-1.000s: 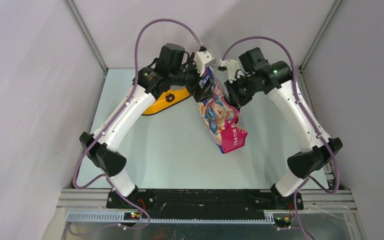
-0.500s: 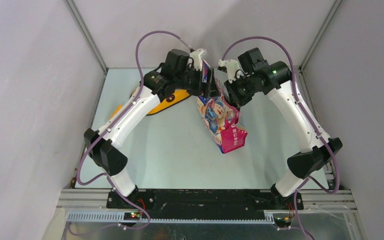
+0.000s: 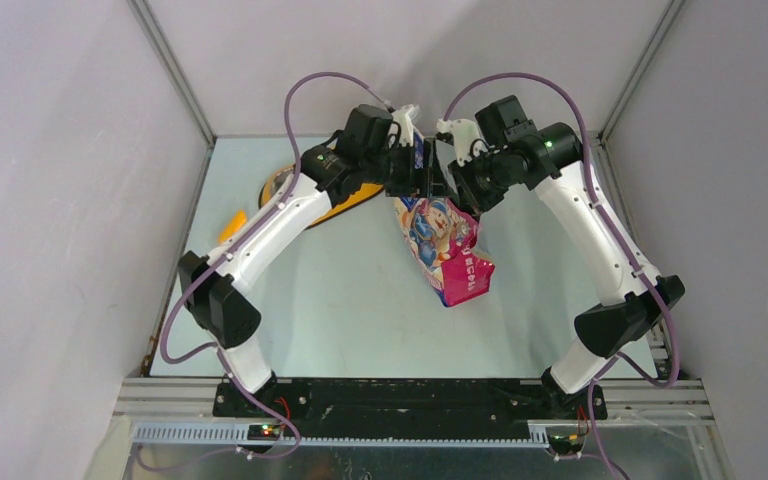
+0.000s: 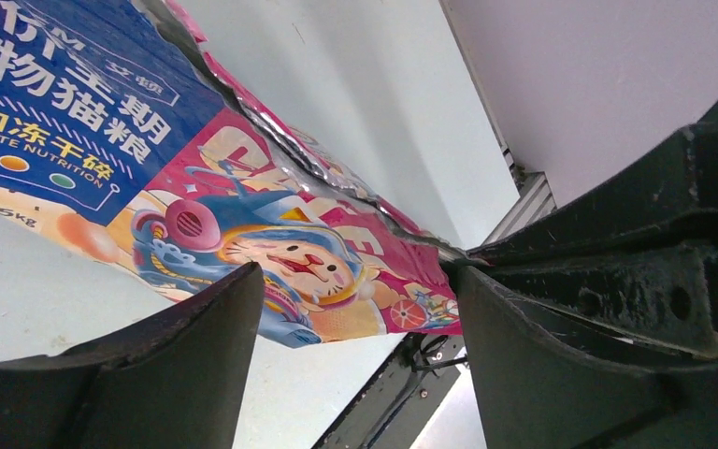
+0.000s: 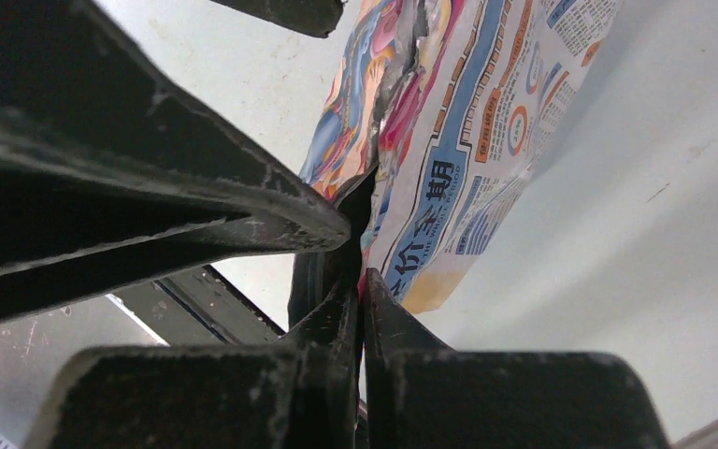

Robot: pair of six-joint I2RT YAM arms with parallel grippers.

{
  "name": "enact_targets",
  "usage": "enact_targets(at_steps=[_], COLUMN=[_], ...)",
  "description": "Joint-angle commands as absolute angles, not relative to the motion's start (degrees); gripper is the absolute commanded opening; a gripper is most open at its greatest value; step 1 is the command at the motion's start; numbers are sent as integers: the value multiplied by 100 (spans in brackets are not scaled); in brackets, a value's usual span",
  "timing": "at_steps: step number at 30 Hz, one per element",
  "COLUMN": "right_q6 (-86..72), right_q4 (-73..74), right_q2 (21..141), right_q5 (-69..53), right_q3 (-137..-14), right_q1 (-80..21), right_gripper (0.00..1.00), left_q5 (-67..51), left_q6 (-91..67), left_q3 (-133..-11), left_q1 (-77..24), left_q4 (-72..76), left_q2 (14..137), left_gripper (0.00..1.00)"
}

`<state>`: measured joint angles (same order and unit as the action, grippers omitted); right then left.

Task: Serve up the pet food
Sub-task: Open the pet food bag at the center of the board.

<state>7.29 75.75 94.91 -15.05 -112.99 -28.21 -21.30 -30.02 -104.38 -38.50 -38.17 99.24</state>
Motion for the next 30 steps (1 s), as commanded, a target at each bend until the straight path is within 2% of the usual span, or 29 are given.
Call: enact_targets(at_steps=[1, 6, 10, 15, 19, 23, 25, 30], right_q6=[738, 738, 736, 730, 715, 683, 665, 620], right_q4=[7288, 7280, 7242, 7172, 7115, 7078, 7057, 6996], right_q2=[9350, 9336, 9320, 9301, 9278, 9260, 9246, 9231], right_q5=[-1440, -1359, -1131, -718, -437, -303, -238, -10], right_q3=[-11478, -11483, -11479, -11481, -11453, -11427, -11426, -11413], right_q1=[-2829, -2849, -2911, -2986, -3037, -3058, -3058, -3059], right_gripper=[1, 1, 1, 0, 0, 0, 0, 0], left_q5=[-2161, -2128, -2121, -2078, -2072, -2074, -2093, -2134], left_q6=[-3166, -3183, -3170, -3139, -3124, -3110, -3108, -3082], left_q3=[-10654, -10719, -10792, -10815, -10800, -10794, -10789, -10780], left_q1=[-3877, -3878, -3878, -3881, -3885, -3879, -3876, -3885], left_q4=[-3668, -3684, -3711, -3757, -3756, -3767, -3767, -3806], left_q2=[10028, 10114, 10117, 10076, 10041, 10029, 10024, 9952], left_gripper=[79, 72, 59, 48, 36, 18, 13, 9])
